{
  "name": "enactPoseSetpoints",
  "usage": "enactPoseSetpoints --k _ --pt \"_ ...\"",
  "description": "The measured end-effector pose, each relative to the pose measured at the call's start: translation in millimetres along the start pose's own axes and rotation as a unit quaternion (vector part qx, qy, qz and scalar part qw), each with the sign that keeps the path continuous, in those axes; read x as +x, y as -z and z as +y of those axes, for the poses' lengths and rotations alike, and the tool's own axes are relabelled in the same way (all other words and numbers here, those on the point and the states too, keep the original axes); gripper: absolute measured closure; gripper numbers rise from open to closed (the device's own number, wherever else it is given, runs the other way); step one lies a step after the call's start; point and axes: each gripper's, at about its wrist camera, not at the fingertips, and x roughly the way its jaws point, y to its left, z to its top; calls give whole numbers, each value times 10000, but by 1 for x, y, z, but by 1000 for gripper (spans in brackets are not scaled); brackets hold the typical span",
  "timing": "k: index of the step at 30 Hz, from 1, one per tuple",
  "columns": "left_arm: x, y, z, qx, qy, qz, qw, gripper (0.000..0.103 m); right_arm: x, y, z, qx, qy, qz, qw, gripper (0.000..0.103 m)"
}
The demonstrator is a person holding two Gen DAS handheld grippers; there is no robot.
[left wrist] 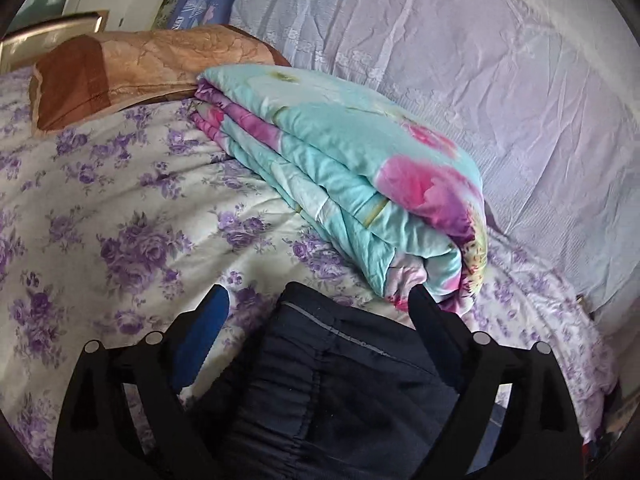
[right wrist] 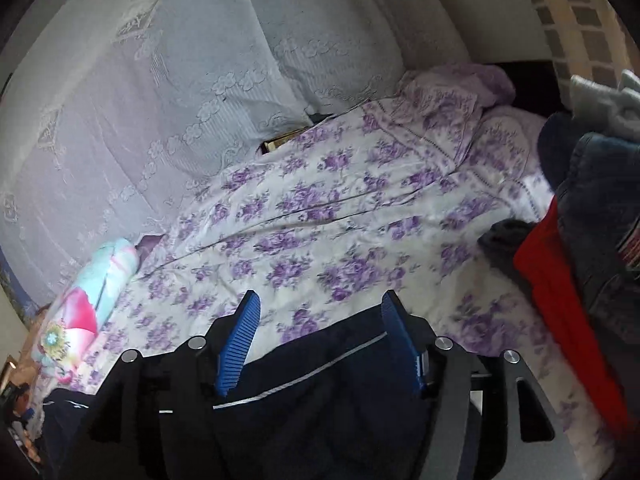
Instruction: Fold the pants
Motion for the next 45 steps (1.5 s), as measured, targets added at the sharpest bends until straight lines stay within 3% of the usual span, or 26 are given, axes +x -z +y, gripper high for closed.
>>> enactPoseSetpoints --k 3,7,13,15,18,19,20,21,25,27,30,34,36,40,42,45 --pt "-3 3 7 -136 175 167 9996 15 -2 0 -10 -186 587 59 9981 39" --pt "-16 4 15 -428 468 286 9976 15 -10 10 -33 -3 947 451 9945 39" --pt "-55 13 44 -376 648 523 9958 15 -40 48 -85 870 971 1080 9856 39" --pt "-66 19 63 -530 735 650 9938 14 -40 63 -101 1267 670 1362 9803 39" --pt "-84 33 104 -983 969 734 9877 14 -43 67 -99 1251 595 1326 9814 37" --pt "-90 38 114 -1068 959 710 9871 14 -42 68 -97 1191 619 1313 9822 40" --pt "-96 43 124 -1127 937 675 9869 14 -42 69 -95 1148 614 1278 9832 58" --pt "-104 51 136 -1166 911 643 9869 14 -42 69 -94 1138 511 1250 9843 88" --pt "-121 75 155 -1090 1123 752 9848 14 -43 68 -94 1248 281 1193 9846 93" --pt "-131 83 152 -964 1307 766 9838 14 -49 63 -94 1295 249 1031 9859 94" --pt "-135 93 143 -778 1267 979 9840 14 -55 58 -93 1213 355 852 9883 94" --pt "-128 104 121 -310 797 1307 9877 14 -35 66 -100 1270 565 1393 9804 92" --pt "-121 106 111 -47 480 1404 9889 14 -38 63 -96 1151 626 1362 9820 80" --pt "-108 102 107 -90 471 1361 9895 17 -51 62 -95 1168 617 1117 9849 56" --pt "-107 103 106 -51 405 1291 9908 37 -65 63 -98 1267 744 854 9855 51" --pt "-112 103 113 -144 449 1149 9923 53 -88 68 -107 1535 553 703 9841 50"
